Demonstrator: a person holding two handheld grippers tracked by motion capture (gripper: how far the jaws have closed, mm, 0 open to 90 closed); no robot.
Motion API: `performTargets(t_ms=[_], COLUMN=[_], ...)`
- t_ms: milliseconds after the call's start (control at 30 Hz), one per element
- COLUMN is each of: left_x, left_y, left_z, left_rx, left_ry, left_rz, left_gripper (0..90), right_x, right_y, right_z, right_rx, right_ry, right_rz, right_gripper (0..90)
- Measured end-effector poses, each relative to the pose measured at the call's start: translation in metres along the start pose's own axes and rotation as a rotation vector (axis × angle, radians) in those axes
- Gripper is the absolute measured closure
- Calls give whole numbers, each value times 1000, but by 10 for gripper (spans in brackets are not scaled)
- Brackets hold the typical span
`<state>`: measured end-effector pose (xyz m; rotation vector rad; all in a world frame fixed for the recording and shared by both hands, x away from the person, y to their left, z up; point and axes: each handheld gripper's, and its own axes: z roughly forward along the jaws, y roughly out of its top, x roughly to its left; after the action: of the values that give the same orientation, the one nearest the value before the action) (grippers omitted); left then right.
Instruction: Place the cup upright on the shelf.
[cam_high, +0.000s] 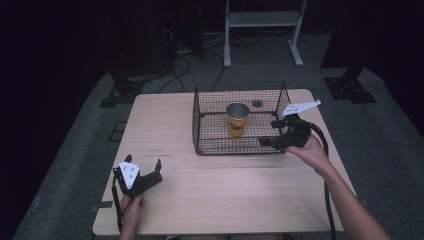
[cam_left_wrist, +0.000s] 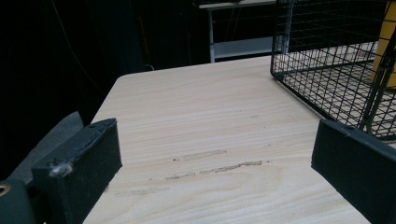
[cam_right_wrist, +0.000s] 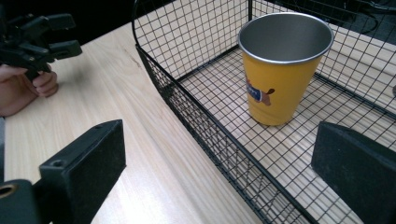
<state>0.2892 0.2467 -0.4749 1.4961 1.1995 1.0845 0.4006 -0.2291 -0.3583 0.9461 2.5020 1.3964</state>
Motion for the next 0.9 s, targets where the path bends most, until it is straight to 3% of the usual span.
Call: performTargets(t_ms=[900], left_x=[0], left_y=[0], left_z=[0], left_rx=[-2], left_ry=[0], left_rz=[5], left_gripper=[8], right_x=[4], right_y=[-39], right_z=[-6], right_rx=[14], right_ry=[4], right_rz=[28], right_gripper=[26])
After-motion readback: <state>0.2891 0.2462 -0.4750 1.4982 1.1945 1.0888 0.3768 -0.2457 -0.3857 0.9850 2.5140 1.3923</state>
